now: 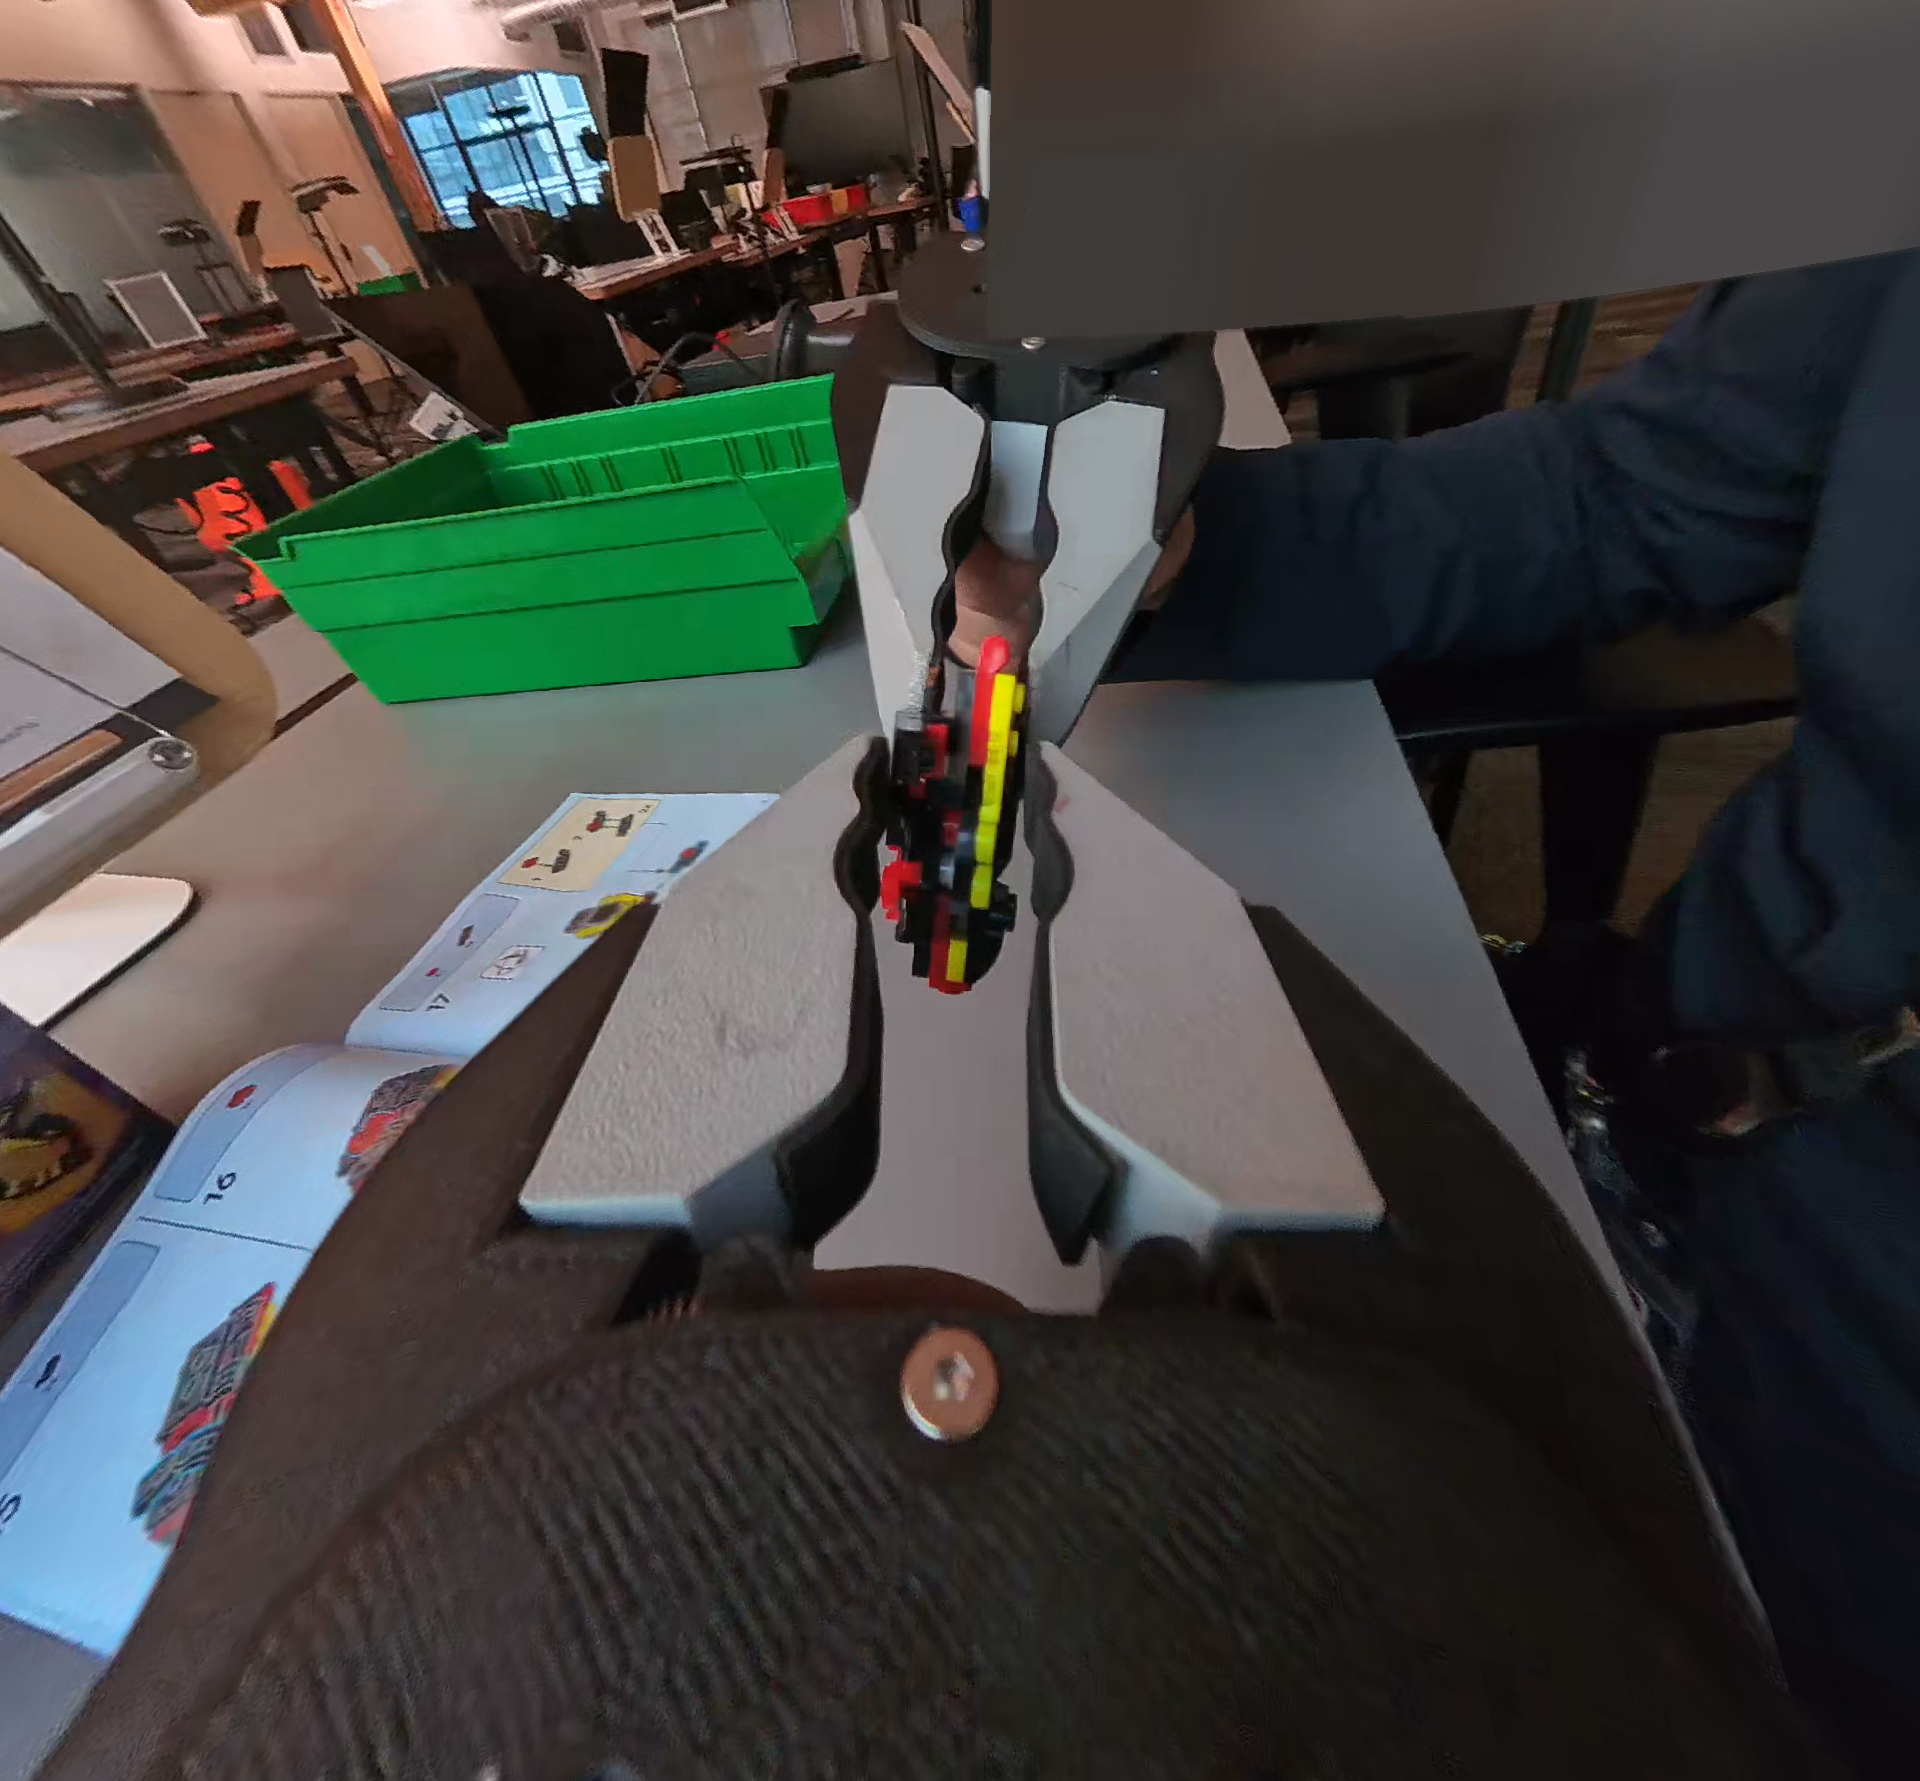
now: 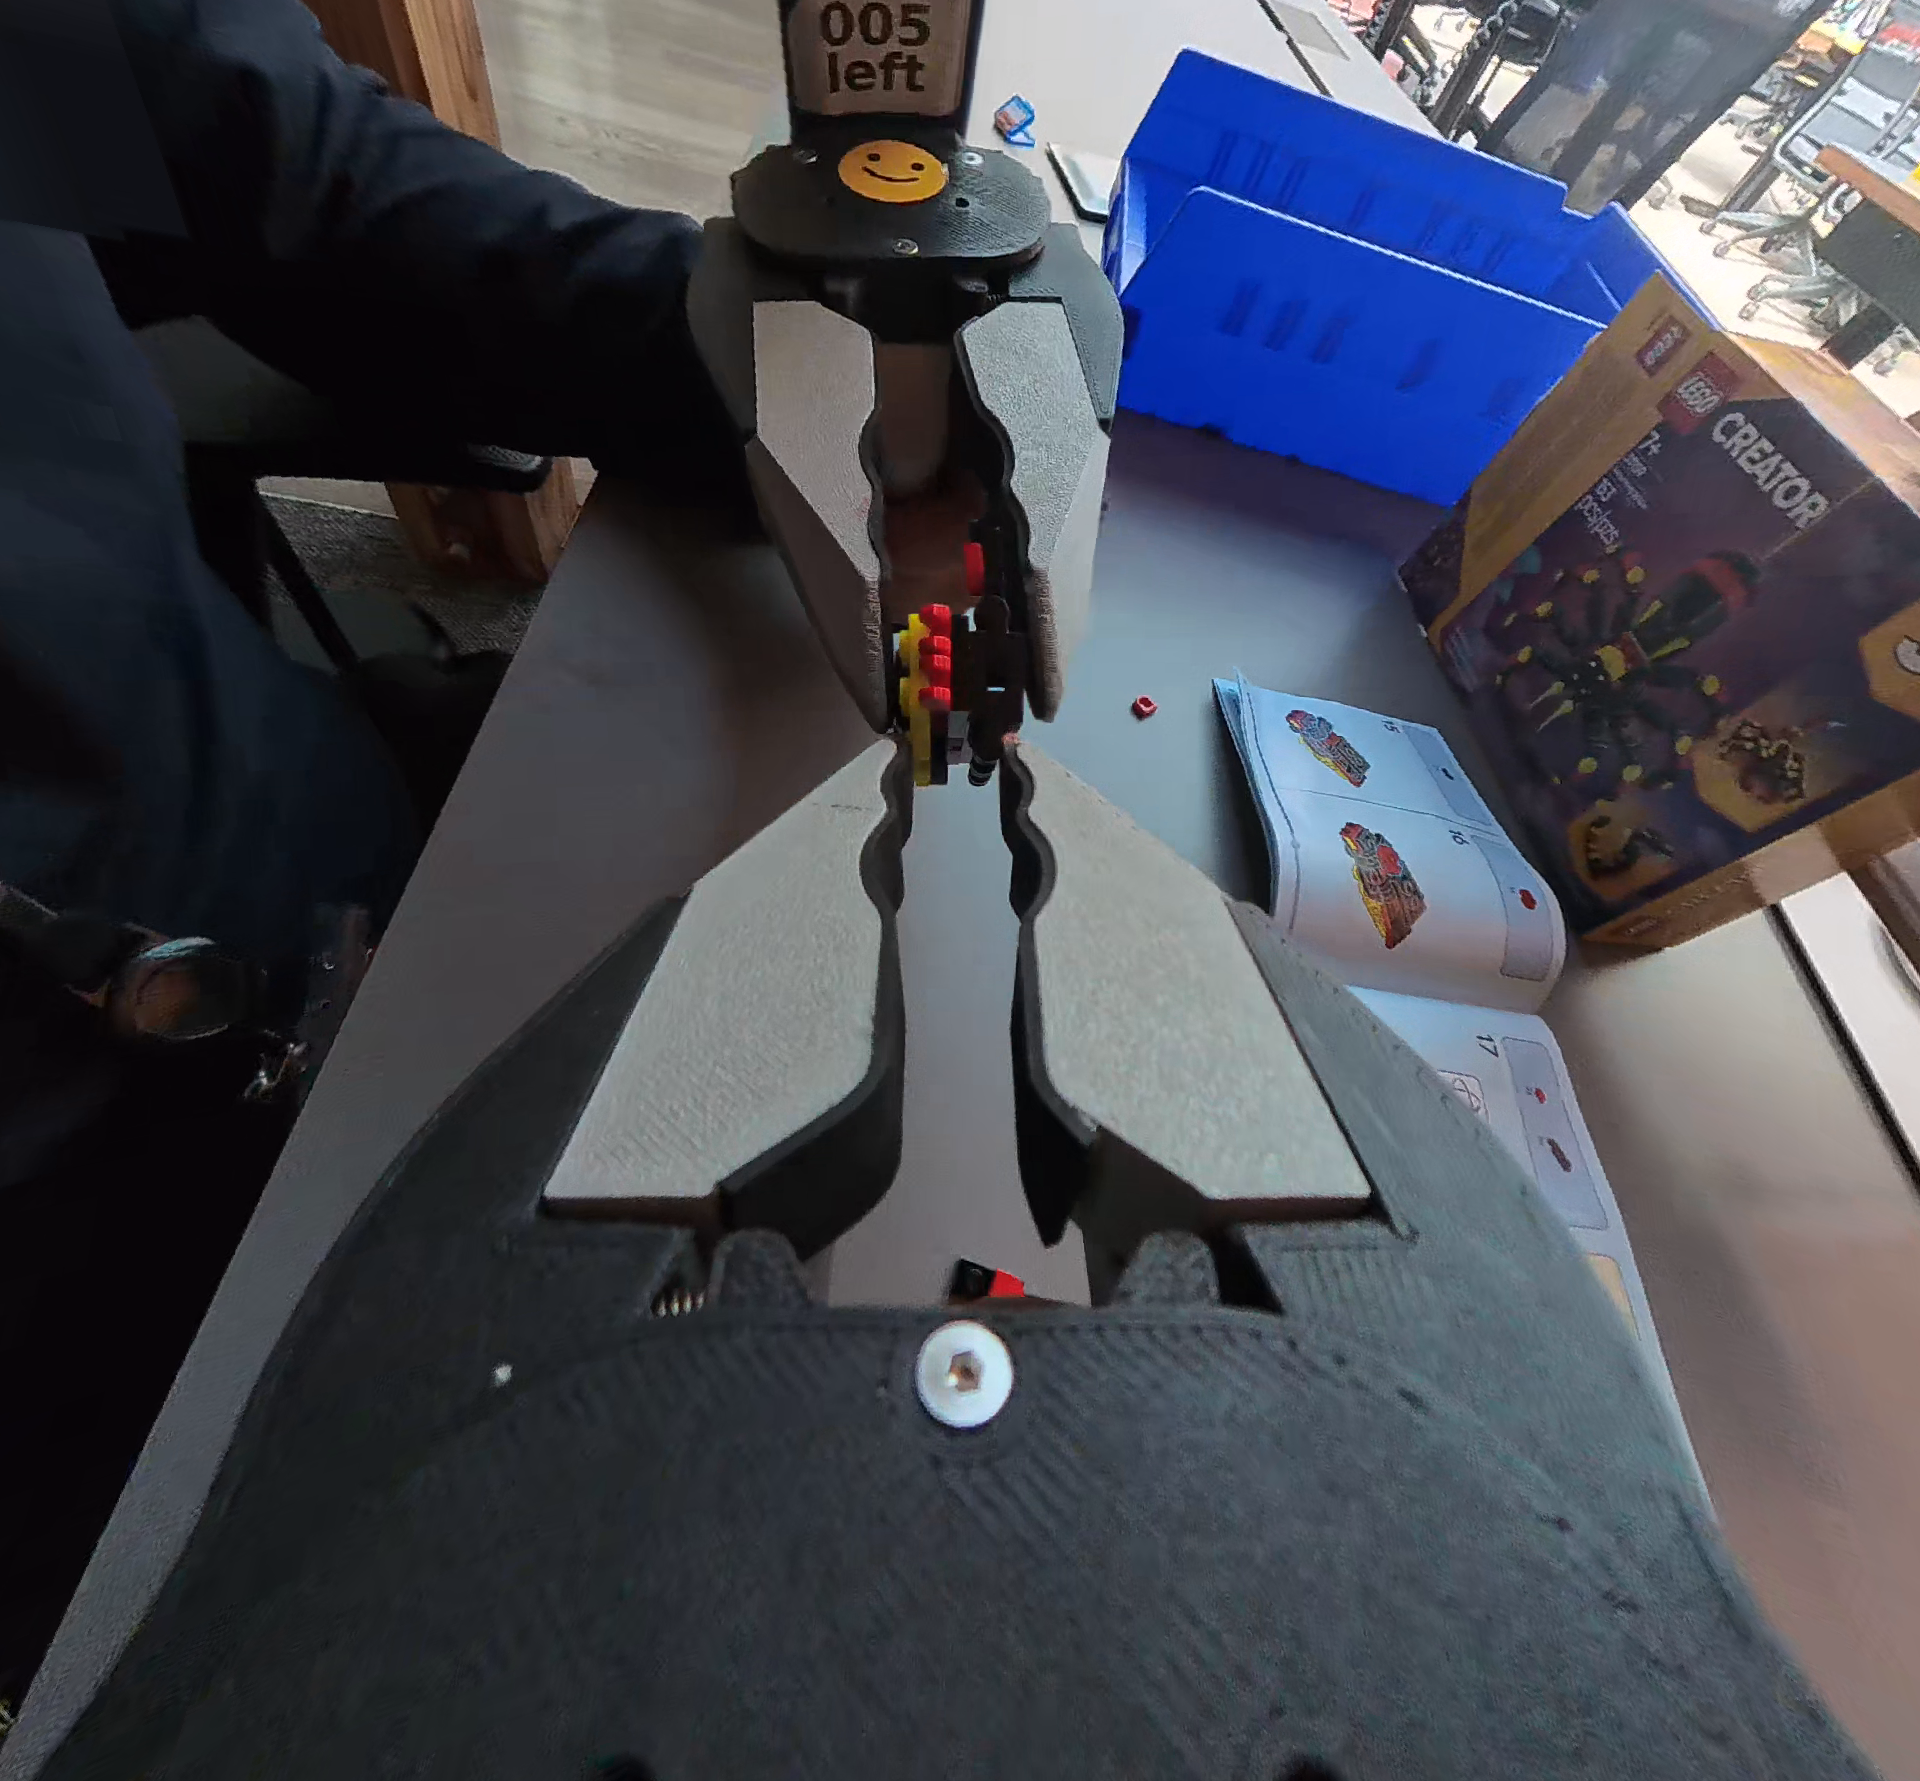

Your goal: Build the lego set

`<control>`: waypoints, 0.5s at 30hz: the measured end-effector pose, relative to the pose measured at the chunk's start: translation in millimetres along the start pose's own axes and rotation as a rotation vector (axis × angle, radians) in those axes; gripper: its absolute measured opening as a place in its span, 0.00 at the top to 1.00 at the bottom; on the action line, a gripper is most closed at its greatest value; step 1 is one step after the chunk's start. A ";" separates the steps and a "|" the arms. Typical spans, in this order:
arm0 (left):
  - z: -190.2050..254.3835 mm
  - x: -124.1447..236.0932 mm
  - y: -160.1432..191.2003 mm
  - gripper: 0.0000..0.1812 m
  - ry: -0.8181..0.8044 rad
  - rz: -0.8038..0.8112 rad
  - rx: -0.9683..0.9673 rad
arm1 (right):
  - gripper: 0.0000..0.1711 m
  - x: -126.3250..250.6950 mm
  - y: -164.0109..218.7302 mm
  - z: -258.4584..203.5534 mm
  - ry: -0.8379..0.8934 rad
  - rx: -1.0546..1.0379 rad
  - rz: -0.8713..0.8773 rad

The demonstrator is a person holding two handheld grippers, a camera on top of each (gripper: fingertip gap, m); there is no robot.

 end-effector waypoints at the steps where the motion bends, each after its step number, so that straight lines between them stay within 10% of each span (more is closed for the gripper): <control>1: 2.2 -0.8 1.7 0.88 0.019 -0.011 0.003 | 0.92 -0.6 1.4 -1.8 -0.017 0.006 0.002; 15: -0.1 -7.4 13.5 0.88 0.010 -0.081 0.054 | 0.89 3.6 7.5 4.4 -0.110 -0.151 0.030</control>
Point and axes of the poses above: each gripper's, where its closed fingertips meet, x back along the fingers, y out of its underside, z = x × y across the jaws, the point moved 3 cm from there along x, back along the fingers, and after that the axes turned 13 degrees about -z, right-handed, at the moved point
